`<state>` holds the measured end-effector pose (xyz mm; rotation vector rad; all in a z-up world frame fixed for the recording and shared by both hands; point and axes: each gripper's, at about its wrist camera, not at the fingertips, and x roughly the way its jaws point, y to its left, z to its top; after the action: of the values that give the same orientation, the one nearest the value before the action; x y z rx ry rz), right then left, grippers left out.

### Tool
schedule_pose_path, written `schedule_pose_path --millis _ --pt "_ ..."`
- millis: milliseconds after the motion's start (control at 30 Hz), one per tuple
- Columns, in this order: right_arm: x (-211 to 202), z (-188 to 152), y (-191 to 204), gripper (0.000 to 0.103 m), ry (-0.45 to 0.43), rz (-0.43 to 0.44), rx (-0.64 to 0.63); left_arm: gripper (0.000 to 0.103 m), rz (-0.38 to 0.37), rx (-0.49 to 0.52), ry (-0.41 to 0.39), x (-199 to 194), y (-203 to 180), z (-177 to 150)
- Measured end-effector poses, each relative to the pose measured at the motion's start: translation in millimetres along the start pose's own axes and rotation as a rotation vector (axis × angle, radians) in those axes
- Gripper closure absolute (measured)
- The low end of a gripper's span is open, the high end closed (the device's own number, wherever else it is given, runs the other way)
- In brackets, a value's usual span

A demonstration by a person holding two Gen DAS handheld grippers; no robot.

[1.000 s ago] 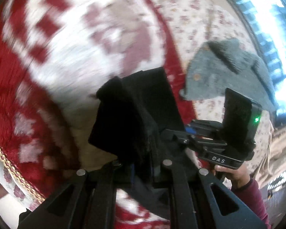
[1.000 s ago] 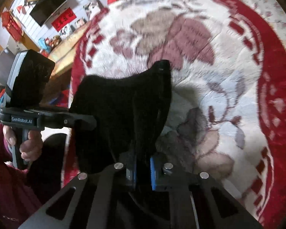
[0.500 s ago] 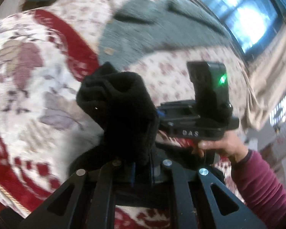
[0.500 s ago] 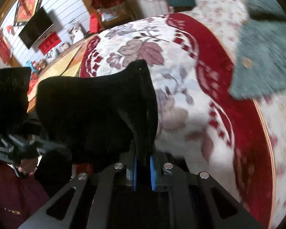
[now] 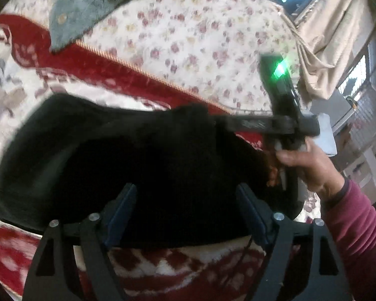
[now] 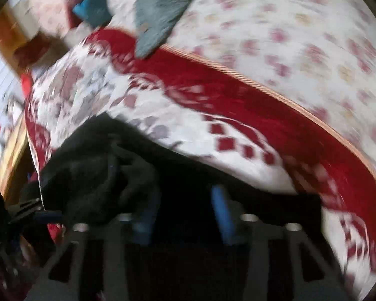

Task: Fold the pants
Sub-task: 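Lower the folded pants onto the bedspread and open both grippers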

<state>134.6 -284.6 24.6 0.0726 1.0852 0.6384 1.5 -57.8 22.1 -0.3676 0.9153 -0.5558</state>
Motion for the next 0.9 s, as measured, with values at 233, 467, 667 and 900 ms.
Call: schedule_pose_path --millis 233,467,667,900 --pt "-57.7 -11.9 10.7 0.033 -0.148 -0.012 0.059 0.012 0.102 -0.053 -0.104 -59.3 37.5 14.1" --pt "-18.9 -19.8 92.2 0.031 -0.153 0.144 -0.024 0.011 0.205 -0.077 -0.074 -39.3 62.4 27.4" --pt "52.5 -28.4 87.8 0.033 -0.067 -0.136 -0.082 0.011 0.34 -0.065 0.02 16.6 84.1 19.2" --pt "12.6 -37.1 106.9 0.032 -0.111 -0.157 -0.092 0.011 0.346 -0.027 -0.063 -5.7 68.2 28.0"
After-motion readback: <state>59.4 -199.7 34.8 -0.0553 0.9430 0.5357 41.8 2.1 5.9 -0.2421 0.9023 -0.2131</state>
